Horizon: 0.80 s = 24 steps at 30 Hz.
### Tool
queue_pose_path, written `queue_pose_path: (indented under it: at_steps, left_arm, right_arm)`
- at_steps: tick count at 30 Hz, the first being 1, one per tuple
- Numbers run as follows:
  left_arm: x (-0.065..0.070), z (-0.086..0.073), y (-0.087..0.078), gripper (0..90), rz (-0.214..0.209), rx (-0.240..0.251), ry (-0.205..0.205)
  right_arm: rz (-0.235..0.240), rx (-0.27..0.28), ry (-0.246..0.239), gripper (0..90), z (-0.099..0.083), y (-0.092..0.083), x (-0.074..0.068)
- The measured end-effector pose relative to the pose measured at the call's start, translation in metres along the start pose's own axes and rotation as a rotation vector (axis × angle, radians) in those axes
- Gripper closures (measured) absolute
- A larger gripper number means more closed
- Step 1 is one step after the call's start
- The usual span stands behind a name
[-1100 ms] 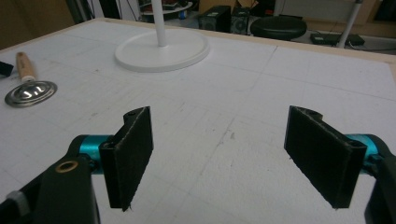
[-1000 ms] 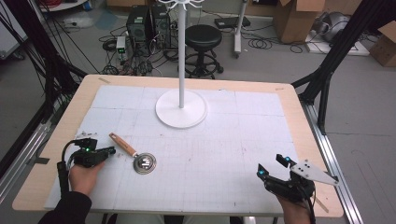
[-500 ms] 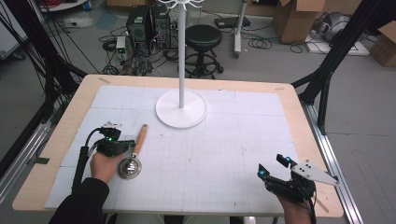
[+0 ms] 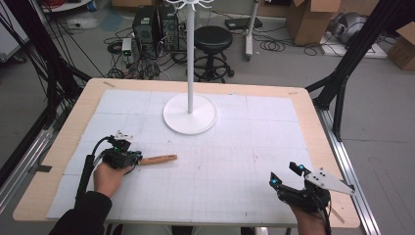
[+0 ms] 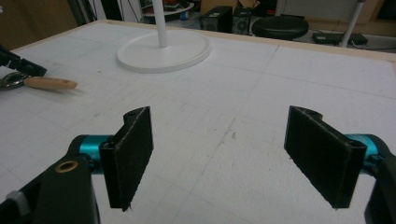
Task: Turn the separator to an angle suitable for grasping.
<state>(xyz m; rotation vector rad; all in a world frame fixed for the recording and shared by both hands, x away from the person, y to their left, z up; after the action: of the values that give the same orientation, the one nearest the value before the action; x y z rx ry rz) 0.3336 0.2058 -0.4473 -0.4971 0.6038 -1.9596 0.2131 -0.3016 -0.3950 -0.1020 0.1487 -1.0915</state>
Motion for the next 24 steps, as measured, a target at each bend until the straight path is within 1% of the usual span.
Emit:
queue_pose_path:
  at_steps: [3, 4, 5, 7, 11, 12, 15, 16, 17, 18, 19, 20, 21, 22, 23, 24]
  left_arm:
    - [-0.001, -0.001, -0.002, 89.0, 0.004, 0.002, 0.005]
    - [-0.001, -0.001, -0.004, 89.0, -0.001, 0.012, 0.003]
    - [-0.001, -0.001, -0.004, 89.0, -0.001, 0.012, 0.003]
    - [0.002, -0.001, -0.004, 89.0, -0.004, 0.017, 0.007]
    - [0.002, -0.001, -0.004, 89.0, -0.008, 0.020, -0.001]
    - [0.002, -0.001, -0.006, 88.6, -0.016, 0.029, -0.008]
    - [0.002, -0.001, -0.010, 88.3, -0.023, 0.035, -0.010]
    - [0.002, -0.002, -0.015, 87.5, -0.027, 0.043, 0.003]
    - [0.002, -0.002, -0.015, 86.9, -0.027, 0.043, 0.003]
    - [0.000, -0.002, -0.020, 85.2, -0.031, 0.058, 0.003]
    - [0.000, -0.002, -0.020, 81.5, -0.031, 0.058, 0.003]
    - [-0.002, -0.003, -0.027, 74.6, -0.037, 0.120, -0.027]
    - [-0.002, -0.003, -0.027, 71.9, -0.037, 0.120, -0.027]
    - [-0.004, -0.003, -0.032, 71.9, -0.062, 0.161, -0.031]
    - [-0.006, -0.004, -0.038, 59.2, -0.103, 0.227, -0.012]
    - [-0.006, -0.005, -0.041, 55.2, -0.127, 0.266, 0.002]
  right_arm:
    - [0.000, -0.001, -0.001, 22.5, 0.000, 0.000, 0.000]
    - [0.001, -0.001, -0.003, 22.5, 0.000, 0.001, 0.000]
    - [0.001, -0.001, -0.003, 22.5, 0.000, 0.001, 0.000]
    - [0.001, -0.003, -0.001, 22.5, 0.000, 0.001, -0.001]
    - [0.001, -0.002, -0.001, 22.5, 0.000, 0.000, 0.000]
    - [0.001, 0.000, -0.001, 22.5, 0.000, 0.000, 0.000]
    - [0.000, -0.001, 0.004, 22.5, 0.000, 0.000, 0.000]
    - [0.000, -0.001, 0.004, 22.5, 0.000, 0.000, 0.000]
    - [0.000, 0.000, 0.002, 22.5, 0.000, 0.000, 0.000]
    - [0.000, 0.000, 0.003, 22.5, 0.000, 0.000, 0.000]
    - [0.000, 0.000, 0.003, 22.5, 0.000, 0.000, 0.000]
    - [-0.001, 0.002, 0.001, 22.5, 0.000, 0.000, 0.000]
    - [-0.001, 0.002, 0.001, 22.5, 0.000, 0.000, 0.000]
    - [-0.001, 0.005, -0.001, 22.5, 0.001, 0.000, 0.000]
    - [0.002, 0.006, -0.002, 22.5, 0.001, -0.001, 0.000]
    - [0.004, 0.008, -0.004, 22.4, 0.001, 0.000, 0.000]
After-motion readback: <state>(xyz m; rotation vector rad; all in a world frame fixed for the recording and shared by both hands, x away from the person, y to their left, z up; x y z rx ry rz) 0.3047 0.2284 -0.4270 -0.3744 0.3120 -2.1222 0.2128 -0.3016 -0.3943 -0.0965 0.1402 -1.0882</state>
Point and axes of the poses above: each handheld gripper's, and its own axes: y roughly forward along the jaws, z roughly out of its top, x roughly to its right, the point moved 2 cm from there along y, roughly forward along the jaws, and after that the axes turned 12 degrees about x, right-handed, at the moved point
